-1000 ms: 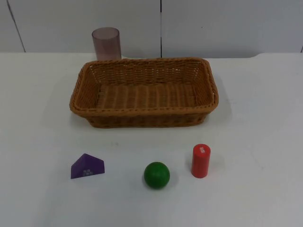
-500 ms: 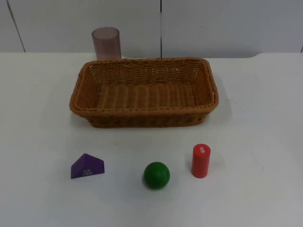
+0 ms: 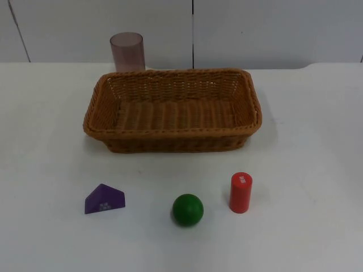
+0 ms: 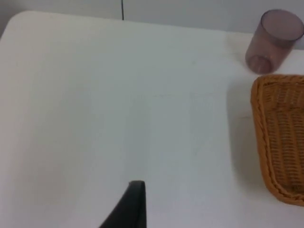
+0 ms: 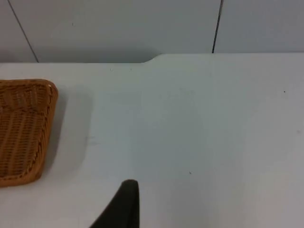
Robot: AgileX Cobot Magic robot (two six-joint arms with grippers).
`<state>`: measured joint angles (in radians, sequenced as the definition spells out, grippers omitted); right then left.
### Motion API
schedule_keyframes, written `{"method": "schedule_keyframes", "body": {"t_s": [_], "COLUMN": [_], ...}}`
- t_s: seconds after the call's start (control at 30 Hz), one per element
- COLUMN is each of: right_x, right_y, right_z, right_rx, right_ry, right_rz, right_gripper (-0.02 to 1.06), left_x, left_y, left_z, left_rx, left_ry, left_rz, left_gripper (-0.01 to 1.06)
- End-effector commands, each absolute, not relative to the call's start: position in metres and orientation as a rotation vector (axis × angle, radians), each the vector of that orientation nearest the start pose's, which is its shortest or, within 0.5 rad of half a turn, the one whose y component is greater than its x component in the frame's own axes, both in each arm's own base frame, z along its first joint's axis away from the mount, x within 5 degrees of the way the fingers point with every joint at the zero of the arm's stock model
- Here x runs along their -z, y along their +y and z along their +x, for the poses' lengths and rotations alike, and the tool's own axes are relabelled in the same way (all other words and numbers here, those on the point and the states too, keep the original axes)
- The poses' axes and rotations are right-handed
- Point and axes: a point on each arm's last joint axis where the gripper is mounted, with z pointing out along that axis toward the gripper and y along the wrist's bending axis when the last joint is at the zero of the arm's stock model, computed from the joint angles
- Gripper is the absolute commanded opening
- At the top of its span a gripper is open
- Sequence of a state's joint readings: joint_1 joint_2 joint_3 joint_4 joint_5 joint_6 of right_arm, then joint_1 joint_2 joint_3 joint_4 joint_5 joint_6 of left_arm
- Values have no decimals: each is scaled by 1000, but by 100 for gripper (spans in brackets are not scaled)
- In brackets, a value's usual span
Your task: Pick up the basket with the left hand and place the triangular block into the basket with the right hand.
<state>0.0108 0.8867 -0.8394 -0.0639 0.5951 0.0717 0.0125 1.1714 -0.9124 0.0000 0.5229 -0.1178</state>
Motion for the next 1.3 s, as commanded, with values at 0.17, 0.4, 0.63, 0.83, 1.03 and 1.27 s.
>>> {"method": "schedule_keyframes", "body": {"t_s": [0.17,0.4,0.63,0.83,1.03,1.27], "right_x": [-371,-377,-376,-376,-376,-375], "right_y": [-1,-1,-1,-1,-1,-1], "right_z": [183,183,182,182,182,182], "right_rx": [22,23,23,26,27,32], "right_ry": [2025,2018,2027,2028,2034,2041], "right_rz": [19,20,20,16,16,12], "right_gripper": [104,104,104,104,104,104], "left_x": [-283,-240,-200,-183,-163,-142], "left_y": [-3,-15,-25,-33,-39,-54], "left_z": [298,344,379,403,434,452], "left_rx": [114,292,429,462,519,507], "left_ry": [2356,2447,2499,2551,2594,2591], "left_rz": [-138,-121,-119,-18,35,61], "left_gripper": [105,105,105,105,105,105]}}
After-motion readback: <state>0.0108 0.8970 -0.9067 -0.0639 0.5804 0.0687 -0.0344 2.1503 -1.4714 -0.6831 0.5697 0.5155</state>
